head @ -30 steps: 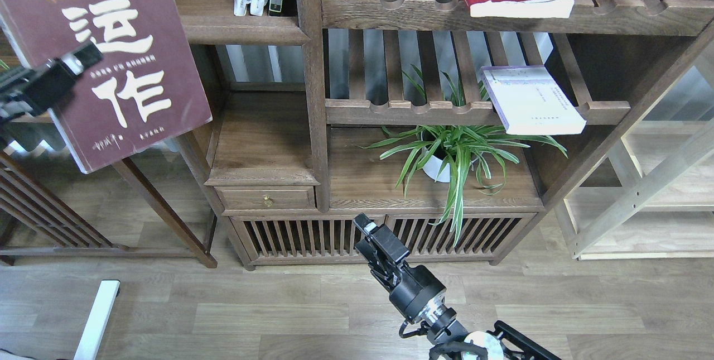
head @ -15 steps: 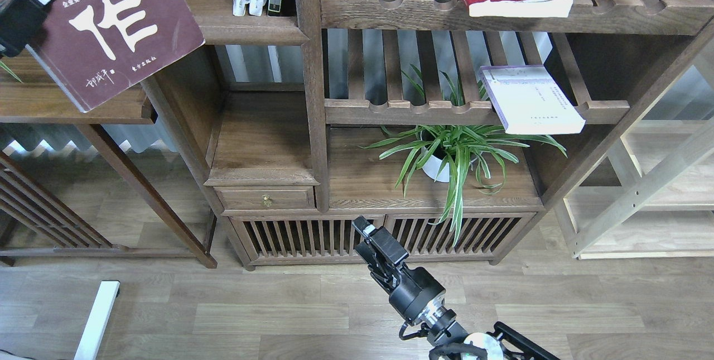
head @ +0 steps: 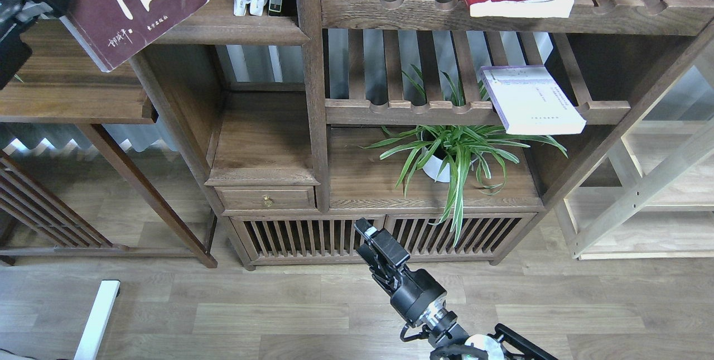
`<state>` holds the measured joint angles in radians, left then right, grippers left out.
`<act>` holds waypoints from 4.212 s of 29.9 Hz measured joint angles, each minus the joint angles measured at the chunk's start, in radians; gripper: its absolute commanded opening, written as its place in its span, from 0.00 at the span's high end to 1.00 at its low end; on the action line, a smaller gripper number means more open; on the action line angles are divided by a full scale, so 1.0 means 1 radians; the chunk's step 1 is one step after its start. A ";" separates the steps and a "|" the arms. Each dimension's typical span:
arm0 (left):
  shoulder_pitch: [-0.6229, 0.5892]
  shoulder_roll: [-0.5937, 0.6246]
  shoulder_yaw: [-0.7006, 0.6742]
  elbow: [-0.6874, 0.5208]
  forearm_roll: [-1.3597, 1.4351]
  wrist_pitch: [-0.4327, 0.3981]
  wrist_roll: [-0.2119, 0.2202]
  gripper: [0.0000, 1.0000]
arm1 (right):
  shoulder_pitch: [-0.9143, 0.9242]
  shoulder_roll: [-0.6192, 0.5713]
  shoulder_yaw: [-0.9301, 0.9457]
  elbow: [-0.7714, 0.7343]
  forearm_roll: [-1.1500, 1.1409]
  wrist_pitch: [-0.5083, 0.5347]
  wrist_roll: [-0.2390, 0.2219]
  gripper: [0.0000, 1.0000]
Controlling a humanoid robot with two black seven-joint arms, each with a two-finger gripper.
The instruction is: Organize books on shelf
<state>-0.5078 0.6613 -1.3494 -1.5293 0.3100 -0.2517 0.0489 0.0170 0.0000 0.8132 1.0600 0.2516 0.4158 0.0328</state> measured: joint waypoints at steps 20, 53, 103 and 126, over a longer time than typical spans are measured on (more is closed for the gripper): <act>-0.190 -0.133 0.081 0.104 0.237 0.228 0.008 1.00 | -0.012 0.000 0.001 -0.005 0.006 0.034 -0.001 0.01; -0.685 -0.364 0.537 0.743 0.276 0.253 -0.256 1.00 | -0.035 0.000 -0.005 -0.005 0.002 0.073 -0.001 0.01; -0.740 -0.502 0.601 0.988 0.261 0.269 -0.362 0.59 | -0.078 -0.054 0.000 0.000 0.002 0.073 -0.002 0.01; -0.922 -0.509 0.575 0.981 0.175 0.262 -0.365 0.57 | -0.107 -0.133 -0.001 0.005 -0.001 0.073 -0.002 0.01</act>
<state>-1.4303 0.1520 -0.7742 -0.5487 0.4848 0.0104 -0.3166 -0.0903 -0.1331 0.8119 1.0650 0.2504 0.4887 0.0306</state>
